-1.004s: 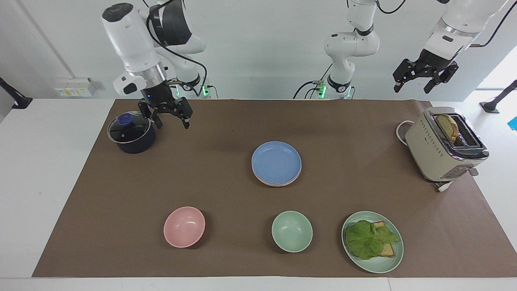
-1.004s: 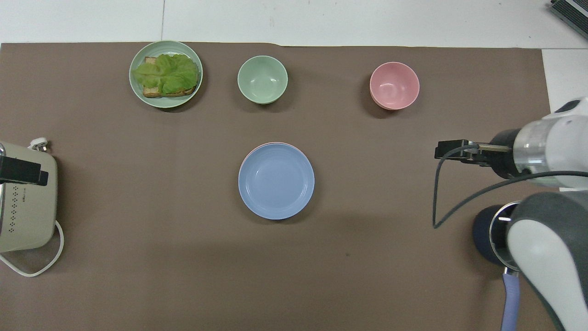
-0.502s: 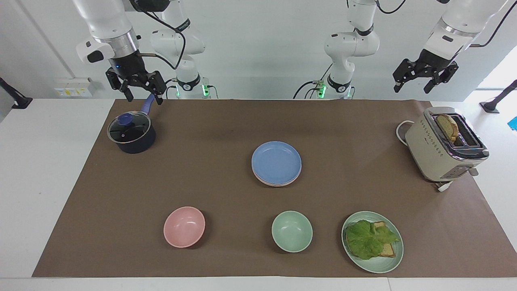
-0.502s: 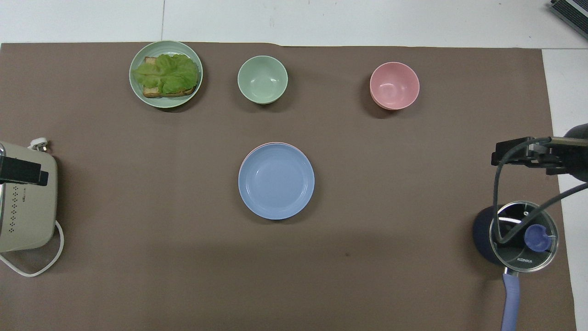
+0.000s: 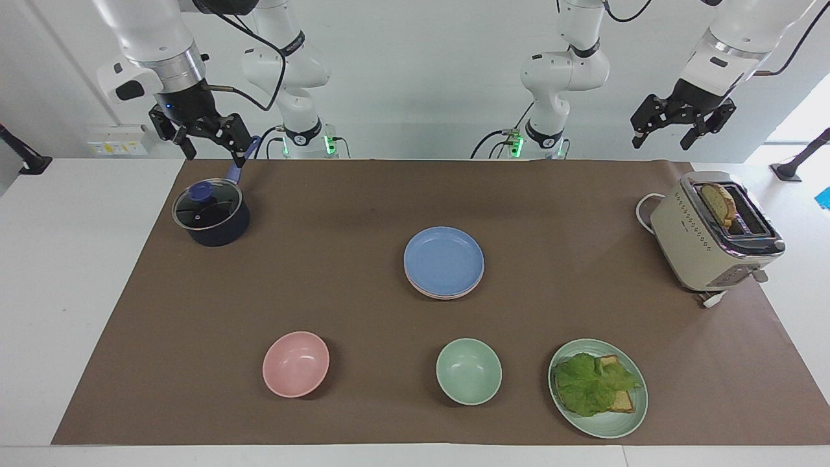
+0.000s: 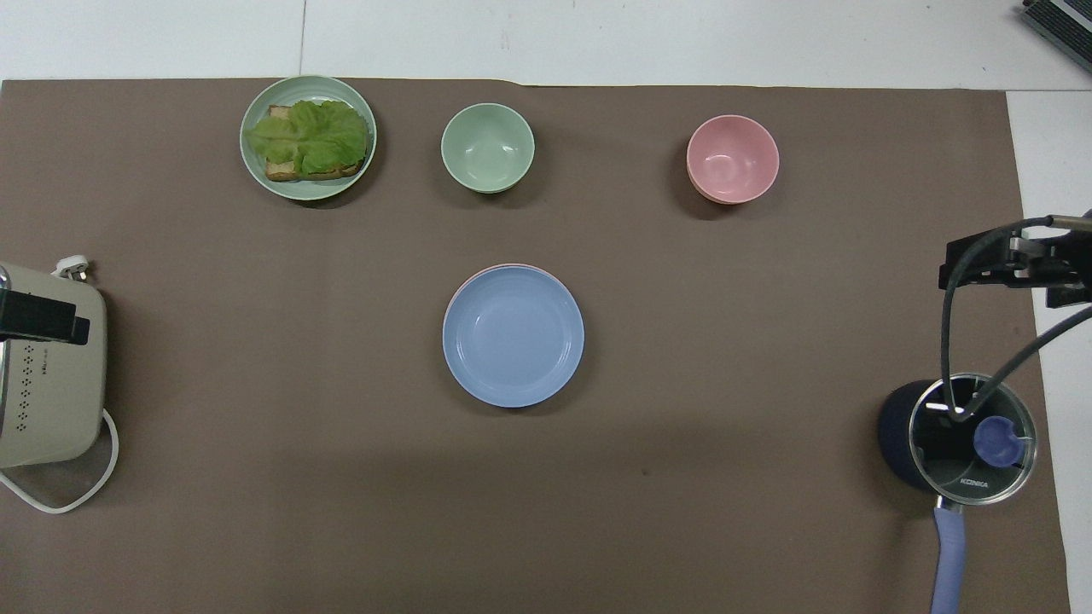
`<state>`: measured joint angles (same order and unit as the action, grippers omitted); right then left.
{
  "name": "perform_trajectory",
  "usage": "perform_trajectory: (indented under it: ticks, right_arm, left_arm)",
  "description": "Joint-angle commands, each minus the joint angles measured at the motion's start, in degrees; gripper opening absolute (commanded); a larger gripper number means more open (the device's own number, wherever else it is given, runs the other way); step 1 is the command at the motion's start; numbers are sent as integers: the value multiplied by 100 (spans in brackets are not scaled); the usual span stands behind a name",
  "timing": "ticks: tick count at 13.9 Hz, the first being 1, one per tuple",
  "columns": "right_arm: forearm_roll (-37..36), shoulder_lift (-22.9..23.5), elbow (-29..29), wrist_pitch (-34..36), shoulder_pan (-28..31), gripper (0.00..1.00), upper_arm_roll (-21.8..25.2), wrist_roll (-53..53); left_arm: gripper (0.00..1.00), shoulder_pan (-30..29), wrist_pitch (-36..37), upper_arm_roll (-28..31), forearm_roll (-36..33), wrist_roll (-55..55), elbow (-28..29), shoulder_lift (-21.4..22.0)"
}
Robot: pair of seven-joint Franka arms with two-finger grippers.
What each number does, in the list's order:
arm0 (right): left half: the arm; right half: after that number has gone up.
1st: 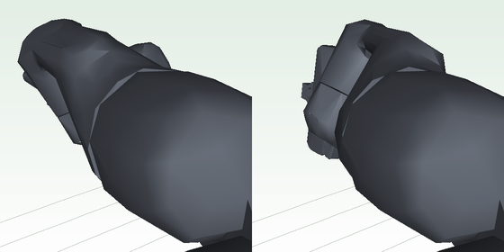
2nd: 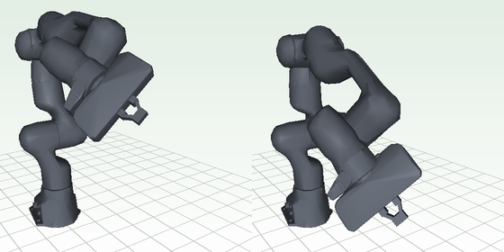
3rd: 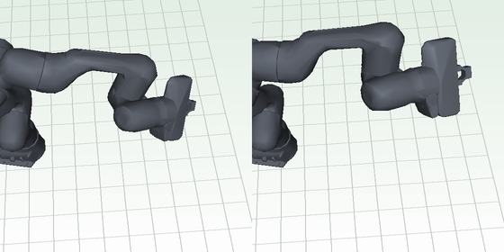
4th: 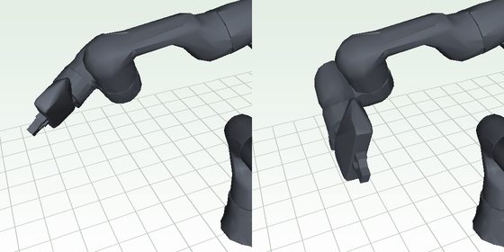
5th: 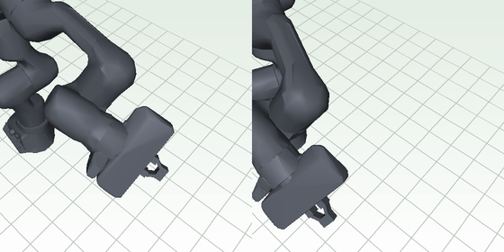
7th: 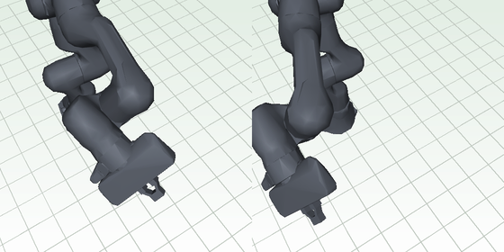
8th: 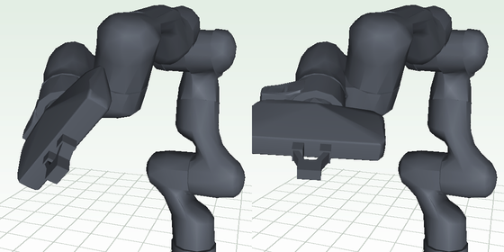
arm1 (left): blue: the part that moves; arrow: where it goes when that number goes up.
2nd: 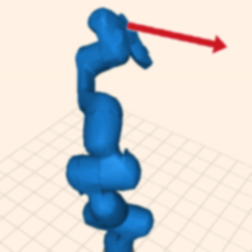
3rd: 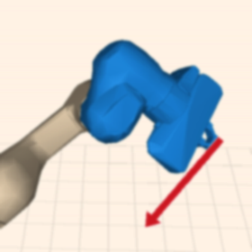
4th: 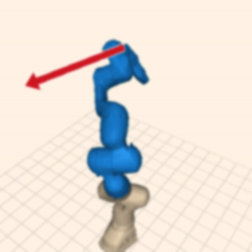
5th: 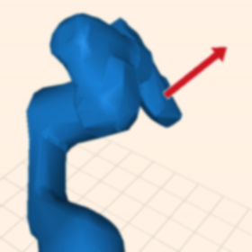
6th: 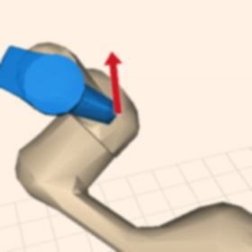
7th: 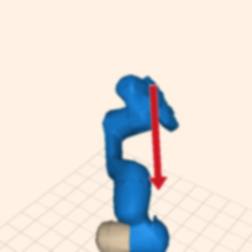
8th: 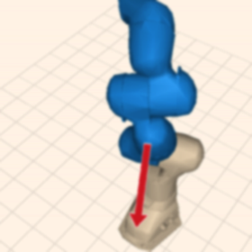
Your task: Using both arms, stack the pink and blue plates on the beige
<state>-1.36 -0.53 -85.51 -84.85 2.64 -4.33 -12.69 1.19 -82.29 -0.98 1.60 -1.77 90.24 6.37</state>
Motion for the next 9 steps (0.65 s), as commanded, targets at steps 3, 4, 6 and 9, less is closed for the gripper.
perform_trajectory:
  ticks: [3, 4, 6, 9]
  right_arm:
    - [22, -96, -124, 30, 70, 100, -68, 248]
    - [22, -96, -124, 22, 70, 100, -68, 327]
    - [22, -105, -133, 30, 70, 100, -68, 346]
    - [22, -105, -133, 21, 70, 100, -68, 346]
  left_arm:
    - [100, -40, -59, -8, 33, -25, 99, 92]
    - [100, -40, -67, -16, 33, -25, 99, 92]
    - [100, -40, -67, -8, 33, -25, 99, 92]
    - [100, -40, -59, -8, 33, -25, 99, 101]
